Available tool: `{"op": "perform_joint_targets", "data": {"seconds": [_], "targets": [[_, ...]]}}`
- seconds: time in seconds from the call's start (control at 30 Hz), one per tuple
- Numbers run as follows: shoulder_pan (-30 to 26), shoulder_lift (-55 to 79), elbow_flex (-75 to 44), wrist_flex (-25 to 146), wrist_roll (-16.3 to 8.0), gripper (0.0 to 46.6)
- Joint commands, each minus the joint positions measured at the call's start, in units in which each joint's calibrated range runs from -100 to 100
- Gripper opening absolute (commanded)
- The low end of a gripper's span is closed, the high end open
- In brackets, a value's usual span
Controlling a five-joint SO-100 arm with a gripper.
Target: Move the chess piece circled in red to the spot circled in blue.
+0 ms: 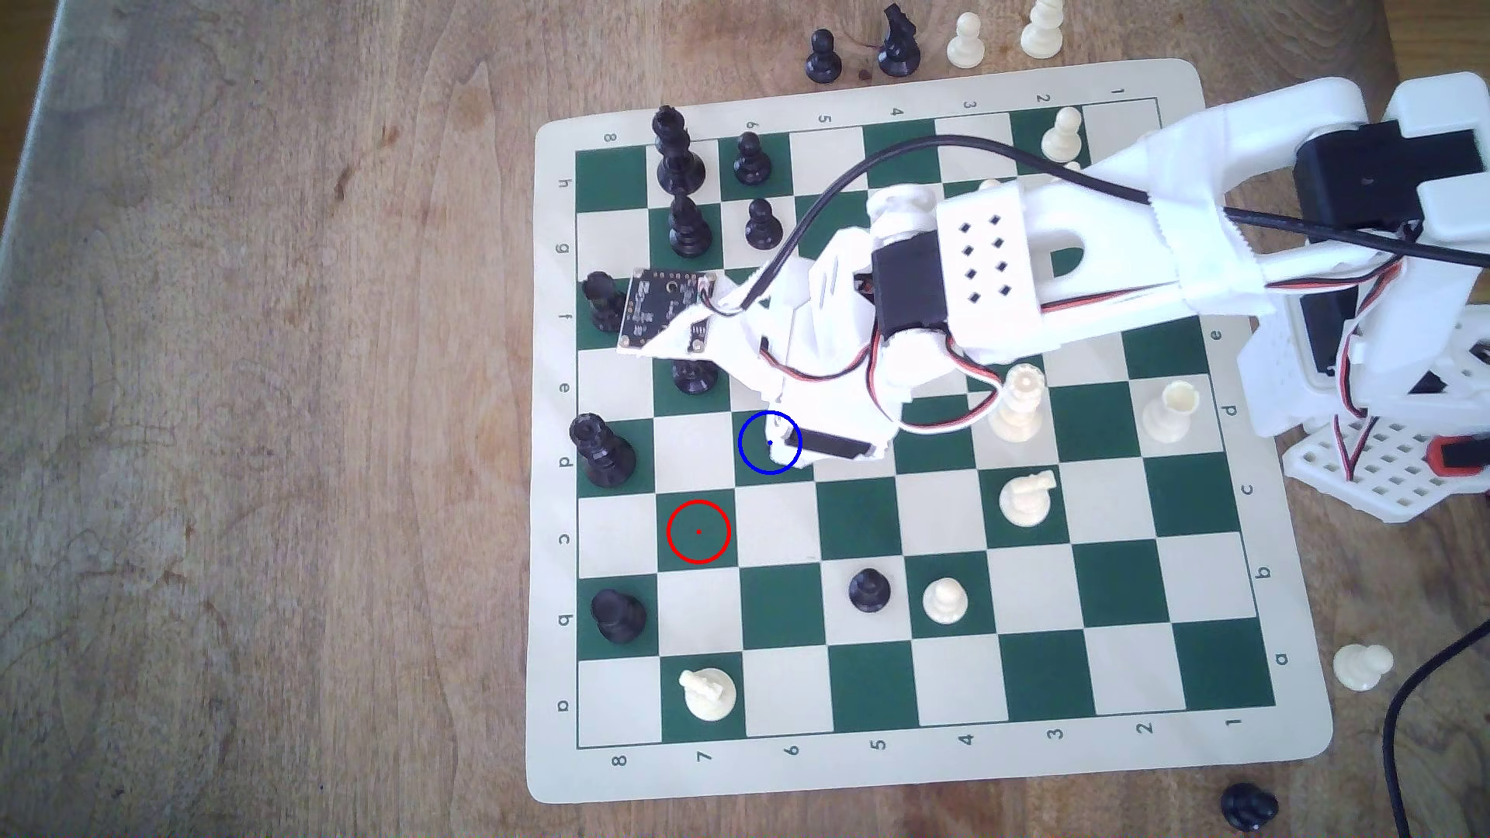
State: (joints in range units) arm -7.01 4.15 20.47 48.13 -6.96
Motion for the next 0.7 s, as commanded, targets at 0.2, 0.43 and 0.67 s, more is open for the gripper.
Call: {"op": "perform_joint_targets", "data": {"seconds": [0.2, 0.43, 0.67], "targets": [[-0.9, 1.8, -8.1, -1.0, -0.5, 0.4], [-0.5, 2.9, -8.4, -0.8, -0.1, 0.7], [-0.2, 1.8, -8.1, -0.1, -0.1, 11.6]]}}
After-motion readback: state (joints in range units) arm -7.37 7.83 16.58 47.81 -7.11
